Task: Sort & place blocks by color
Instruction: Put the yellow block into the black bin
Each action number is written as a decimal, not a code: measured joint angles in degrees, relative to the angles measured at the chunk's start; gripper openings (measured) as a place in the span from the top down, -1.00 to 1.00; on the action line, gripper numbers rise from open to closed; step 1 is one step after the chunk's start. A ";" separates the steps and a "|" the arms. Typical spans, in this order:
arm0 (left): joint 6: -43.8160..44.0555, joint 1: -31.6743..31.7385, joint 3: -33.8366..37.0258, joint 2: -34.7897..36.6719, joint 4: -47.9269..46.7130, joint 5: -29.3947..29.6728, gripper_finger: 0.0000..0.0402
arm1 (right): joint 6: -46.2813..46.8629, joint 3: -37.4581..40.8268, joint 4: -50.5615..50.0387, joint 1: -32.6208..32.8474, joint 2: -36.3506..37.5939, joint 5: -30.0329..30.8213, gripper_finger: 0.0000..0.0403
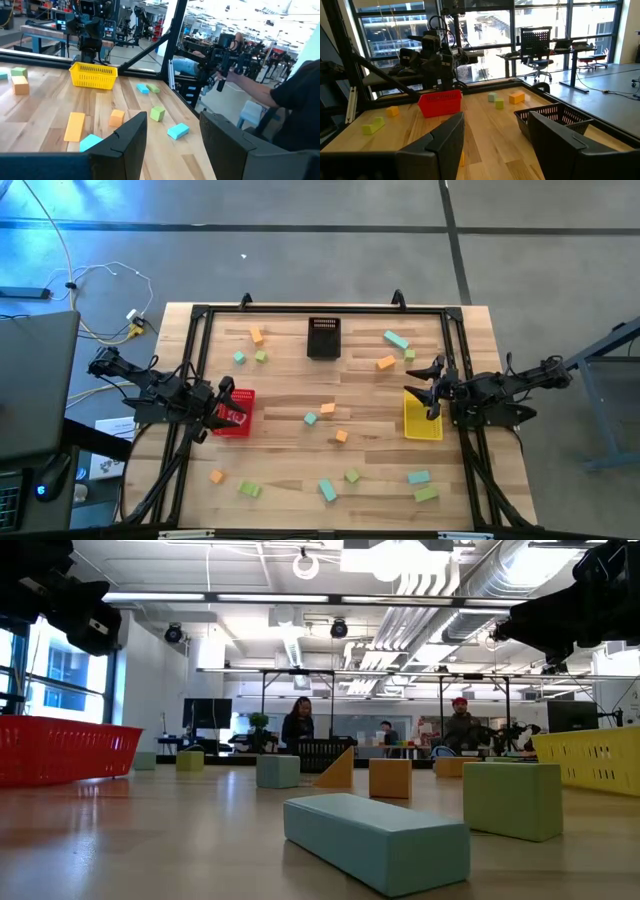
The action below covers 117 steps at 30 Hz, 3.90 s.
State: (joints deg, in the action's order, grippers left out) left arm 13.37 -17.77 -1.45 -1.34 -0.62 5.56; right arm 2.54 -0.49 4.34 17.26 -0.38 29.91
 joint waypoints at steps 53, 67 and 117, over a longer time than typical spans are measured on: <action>1.01 0.01 -0.02 -0.01 1.82 14.91 0.15 | 10.48 -24.20 3.13 0.02 -34.23 2.51 -0.01; -0.09 0.01 -0.02 -0.01 2.05 16.33 0.15 | 17.80 -37.94 -2.87 -0.21 -60.37 -1.39 -0.01; -0.09 0.00 -0.02 -0.01 1.97 16.31 0.15 | -31.53 -63.47 -58.47 -33.34 -98.11 -13.44 -0.01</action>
State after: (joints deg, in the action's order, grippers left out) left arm 13.28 -17.77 -1.48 -1.34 1.34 21.87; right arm -28.99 -63.96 -54.13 -16.08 -98.49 16.47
